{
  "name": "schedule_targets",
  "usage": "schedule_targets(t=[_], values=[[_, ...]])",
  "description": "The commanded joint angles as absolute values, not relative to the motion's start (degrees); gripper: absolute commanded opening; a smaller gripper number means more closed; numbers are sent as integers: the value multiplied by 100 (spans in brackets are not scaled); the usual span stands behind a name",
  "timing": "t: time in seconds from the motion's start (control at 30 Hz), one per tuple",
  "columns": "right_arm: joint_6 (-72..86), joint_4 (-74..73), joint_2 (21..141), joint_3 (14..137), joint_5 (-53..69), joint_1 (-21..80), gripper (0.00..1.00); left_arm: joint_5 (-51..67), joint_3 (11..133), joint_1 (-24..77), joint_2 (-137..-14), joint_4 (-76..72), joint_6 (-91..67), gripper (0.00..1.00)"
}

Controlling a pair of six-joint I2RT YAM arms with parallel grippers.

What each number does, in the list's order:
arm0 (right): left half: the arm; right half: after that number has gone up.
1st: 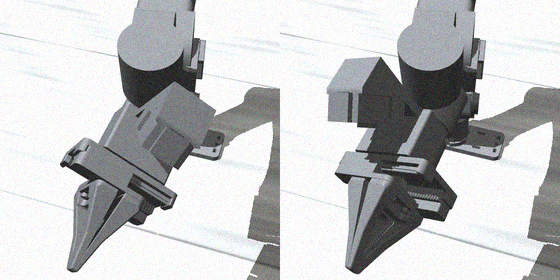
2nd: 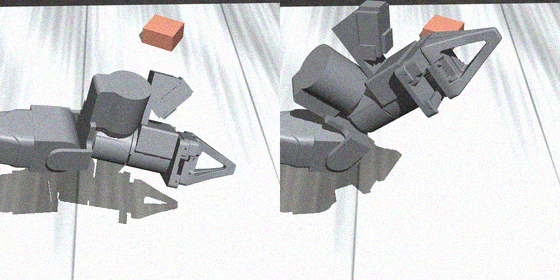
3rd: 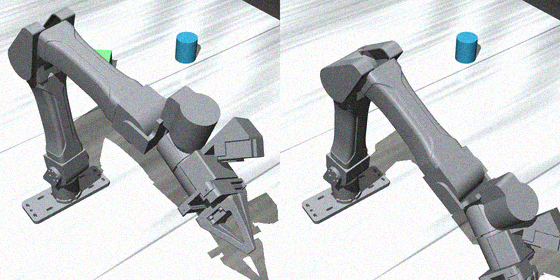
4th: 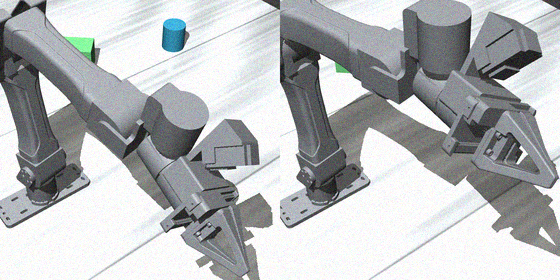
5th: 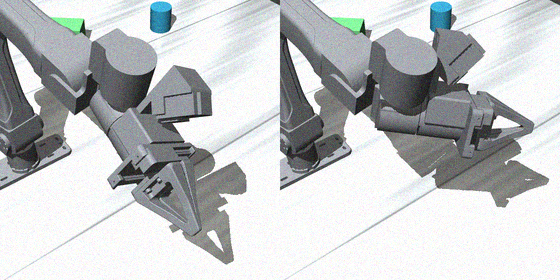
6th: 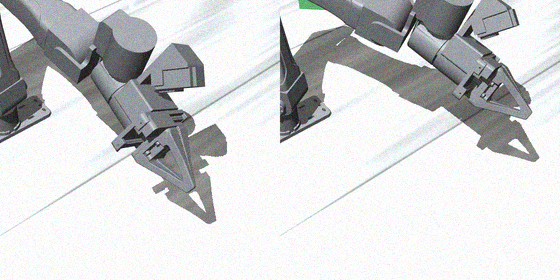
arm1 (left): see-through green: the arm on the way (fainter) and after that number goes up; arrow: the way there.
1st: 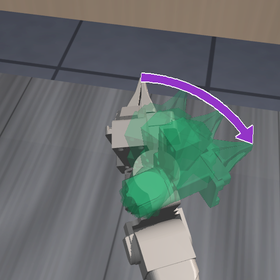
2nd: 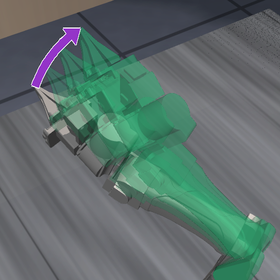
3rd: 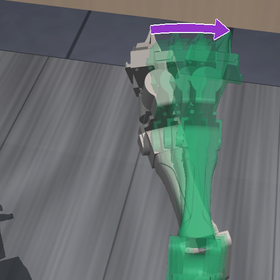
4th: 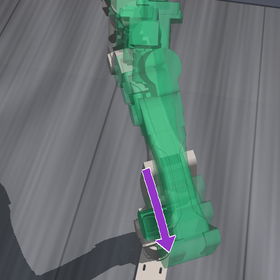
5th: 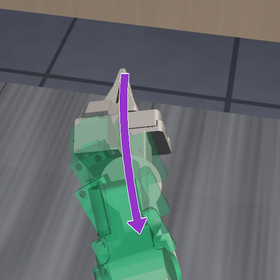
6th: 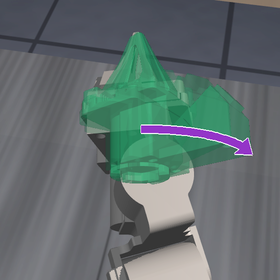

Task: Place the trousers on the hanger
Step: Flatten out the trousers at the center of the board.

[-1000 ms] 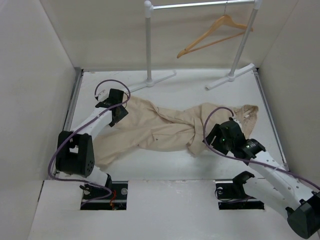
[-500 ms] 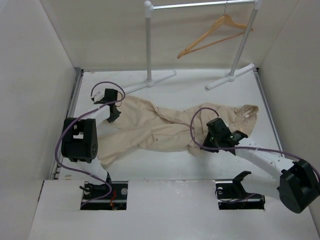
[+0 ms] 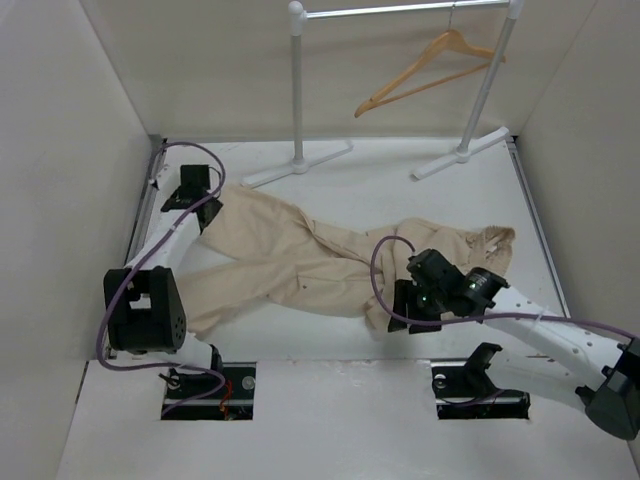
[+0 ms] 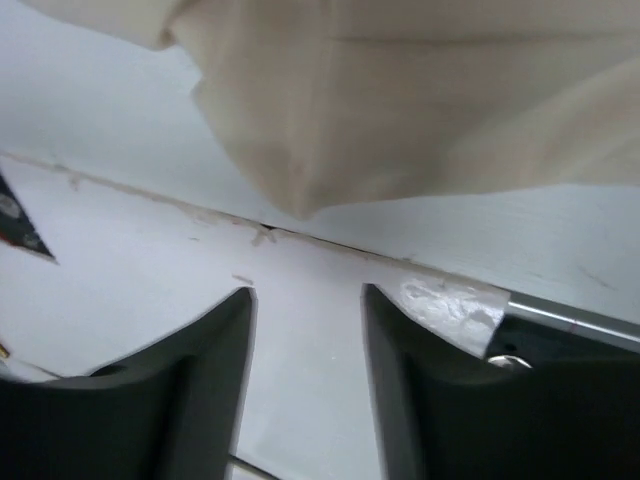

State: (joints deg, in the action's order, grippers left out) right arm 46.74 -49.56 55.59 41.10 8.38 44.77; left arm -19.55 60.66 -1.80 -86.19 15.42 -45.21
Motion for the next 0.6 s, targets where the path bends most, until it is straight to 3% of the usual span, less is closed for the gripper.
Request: schedule_targets(t=[0.0, 0.07, 0.2, 0.43, 0.57], values=[[4562, -5159, 5389, 4244, 713, 4469, 64, -1565, 6397, 503, -8823, 1494, -4378, 38], [4500, -5159, 5152, 4472, 624, 4224, 74, -1529, 6704, 864, -9069, 1416, -4158, 47], [4307, -5142, 4826, 4676, 782, 3548, 76, -1476, 7732, 1199, -9824, 1441, -3684, 54], [4350, -4887, 4553, 4693, 791, 2993, 76, -2311, 9306, 1068, -11318, 2109, -3384, 50], [4438, -4676, 4535, 4685, 826, 2791, 77, -2224, 9790, 1129, -11838, 2118, -3015, 48]])
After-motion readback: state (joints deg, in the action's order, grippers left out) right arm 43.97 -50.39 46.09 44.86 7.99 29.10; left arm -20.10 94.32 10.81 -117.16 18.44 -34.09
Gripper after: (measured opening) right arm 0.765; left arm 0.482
